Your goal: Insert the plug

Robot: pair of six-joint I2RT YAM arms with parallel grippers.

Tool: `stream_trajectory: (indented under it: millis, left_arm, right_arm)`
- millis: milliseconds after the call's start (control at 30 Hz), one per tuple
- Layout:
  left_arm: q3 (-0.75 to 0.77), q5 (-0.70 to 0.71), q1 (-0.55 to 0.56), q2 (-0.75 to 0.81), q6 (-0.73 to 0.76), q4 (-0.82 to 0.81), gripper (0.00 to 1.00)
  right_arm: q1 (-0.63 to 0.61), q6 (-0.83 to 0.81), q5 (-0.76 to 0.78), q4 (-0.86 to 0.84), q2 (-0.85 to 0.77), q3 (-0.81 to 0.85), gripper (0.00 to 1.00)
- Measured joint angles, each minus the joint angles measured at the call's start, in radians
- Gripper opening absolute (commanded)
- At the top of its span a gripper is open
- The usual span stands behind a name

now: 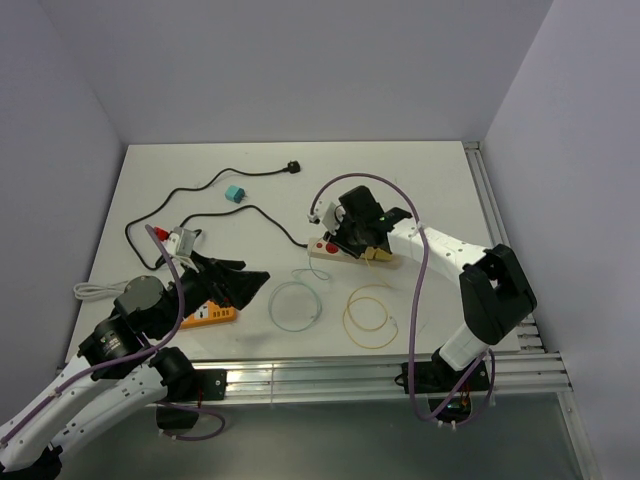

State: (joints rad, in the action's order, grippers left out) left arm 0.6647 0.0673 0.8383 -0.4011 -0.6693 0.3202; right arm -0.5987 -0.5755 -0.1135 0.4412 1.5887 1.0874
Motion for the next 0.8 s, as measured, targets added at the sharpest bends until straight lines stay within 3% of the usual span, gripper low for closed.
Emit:
stream_trajectory:
  millis: [800]
  left_arm:
    - [0.0, -0.018, 0.0, 0.0, 0.0, -0.002, 1.0]
  right_arm:
    - [0.035, -0.042, -0.029, 0.062, 0.046, 0.052, 0.0]
